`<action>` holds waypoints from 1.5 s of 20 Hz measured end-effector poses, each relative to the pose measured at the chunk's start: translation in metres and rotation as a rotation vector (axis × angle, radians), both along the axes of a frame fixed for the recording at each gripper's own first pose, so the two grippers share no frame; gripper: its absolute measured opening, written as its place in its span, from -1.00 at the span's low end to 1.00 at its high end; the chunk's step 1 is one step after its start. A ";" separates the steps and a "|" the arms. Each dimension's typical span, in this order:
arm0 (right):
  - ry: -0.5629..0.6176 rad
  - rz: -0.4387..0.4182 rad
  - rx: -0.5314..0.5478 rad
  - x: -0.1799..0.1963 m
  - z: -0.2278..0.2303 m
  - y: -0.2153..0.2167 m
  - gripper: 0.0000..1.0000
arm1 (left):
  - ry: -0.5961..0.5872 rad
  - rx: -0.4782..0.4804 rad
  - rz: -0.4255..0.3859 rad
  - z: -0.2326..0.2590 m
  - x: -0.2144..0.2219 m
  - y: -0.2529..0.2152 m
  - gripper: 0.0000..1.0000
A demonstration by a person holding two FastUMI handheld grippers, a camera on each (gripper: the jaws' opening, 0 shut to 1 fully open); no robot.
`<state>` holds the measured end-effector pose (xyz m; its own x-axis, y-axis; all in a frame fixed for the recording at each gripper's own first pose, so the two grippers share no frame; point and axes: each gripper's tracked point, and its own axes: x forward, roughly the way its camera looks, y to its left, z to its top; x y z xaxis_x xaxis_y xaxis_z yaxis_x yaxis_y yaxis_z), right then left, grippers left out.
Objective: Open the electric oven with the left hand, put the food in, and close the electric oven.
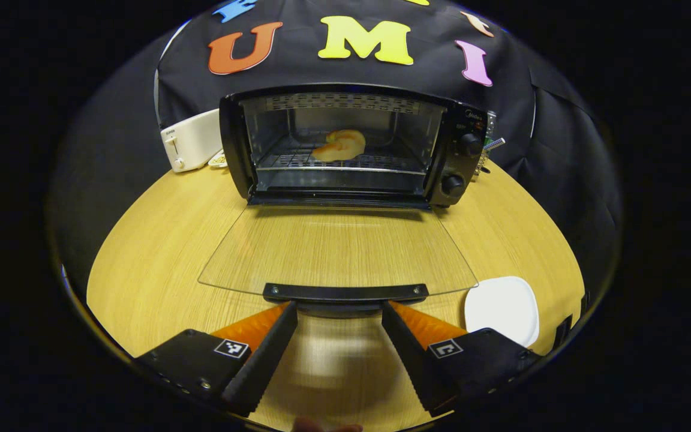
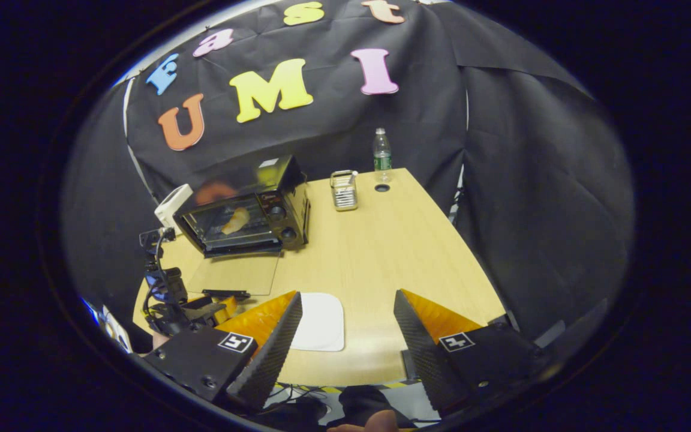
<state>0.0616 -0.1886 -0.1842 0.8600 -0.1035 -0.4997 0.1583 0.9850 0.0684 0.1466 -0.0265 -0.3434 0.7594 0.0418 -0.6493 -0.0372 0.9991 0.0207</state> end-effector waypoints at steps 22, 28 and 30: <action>-0.429 0.155 -0.086 -0.048 0.131 0.128 0.93 | -0.674 -0.011 -0.016 0.346 -0.102 0.044 0.88; -0.493 0.159 -0.115 -0.112 0.135 0.180 0.93 | -0.726 -0.048 -0.028 0.361 -0.200 0.058 0.86; -0.499 0.168 -0.139 -0.130 0.128 0.195 0.93 | -0.726 -0.042 -0.028 0.354 -0.223 0.064 0.86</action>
